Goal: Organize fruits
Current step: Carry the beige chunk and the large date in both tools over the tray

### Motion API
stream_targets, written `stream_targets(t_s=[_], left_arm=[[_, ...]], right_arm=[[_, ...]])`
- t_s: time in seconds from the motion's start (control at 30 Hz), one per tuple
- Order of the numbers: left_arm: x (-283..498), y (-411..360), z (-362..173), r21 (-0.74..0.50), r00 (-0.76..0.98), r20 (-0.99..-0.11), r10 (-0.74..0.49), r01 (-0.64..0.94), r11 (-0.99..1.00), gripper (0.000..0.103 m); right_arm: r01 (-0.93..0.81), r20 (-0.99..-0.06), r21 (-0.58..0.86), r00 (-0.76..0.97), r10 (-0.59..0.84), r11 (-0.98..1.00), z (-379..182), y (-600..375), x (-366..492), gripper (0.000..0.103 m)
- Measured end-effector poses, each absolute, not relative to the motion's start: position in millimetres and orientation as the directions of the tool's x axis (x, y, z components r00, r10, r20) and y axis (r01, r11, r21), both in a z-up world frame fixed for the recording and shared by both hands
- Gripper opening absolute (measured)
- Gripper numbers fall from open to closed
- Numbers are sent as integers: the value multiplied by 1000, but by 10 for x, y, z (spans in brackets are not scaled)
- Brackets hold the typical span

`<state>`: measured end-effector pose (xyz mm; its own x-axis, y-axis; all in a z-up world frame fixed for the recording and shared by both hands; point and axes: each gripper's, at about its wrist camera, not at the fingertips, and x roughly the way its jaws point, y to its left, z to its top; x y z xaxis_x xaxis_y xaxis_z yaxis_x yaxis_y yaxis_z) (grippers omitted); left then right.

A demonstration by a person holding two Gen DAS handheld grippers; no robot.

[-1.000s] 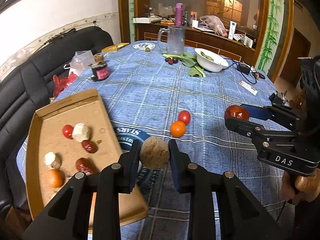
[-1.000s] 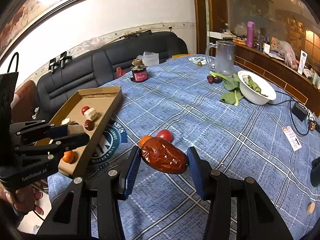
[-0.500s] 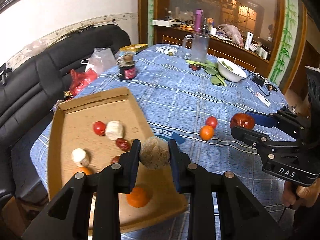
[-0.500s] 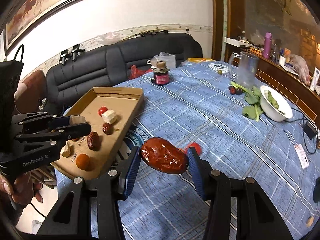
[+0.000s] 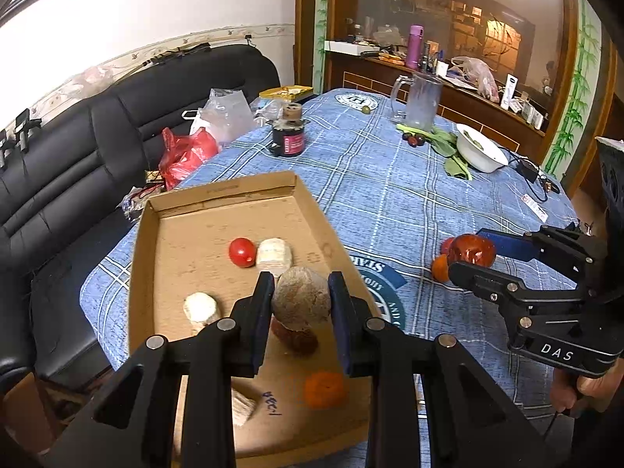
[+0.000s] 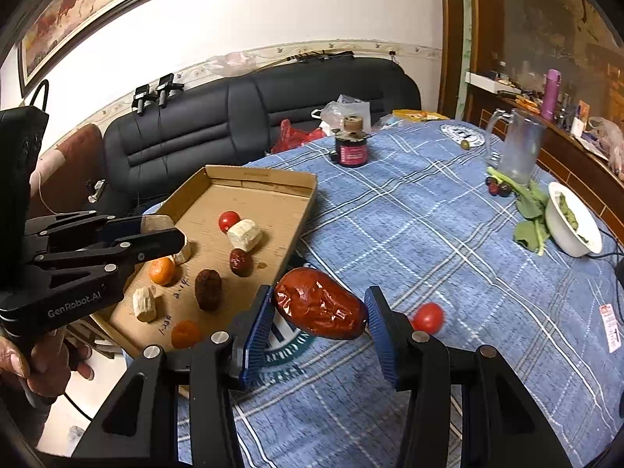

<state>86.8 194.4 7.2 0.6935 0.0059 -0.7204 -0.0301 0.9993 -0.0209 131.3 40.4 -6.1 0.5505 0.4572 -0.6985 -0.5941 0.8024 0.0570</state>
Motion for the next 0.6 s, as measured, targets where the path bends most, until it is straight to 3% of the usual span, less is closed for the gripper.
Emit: stream_targets(t_s=[0.6], left_arm=[[1081, 2494, 7, -51, 667, -744, 34, -108, 993, 26]], right_arm=[[-641, -709, 148, 462, 532, 753, -140, 932, 1620, 48]])
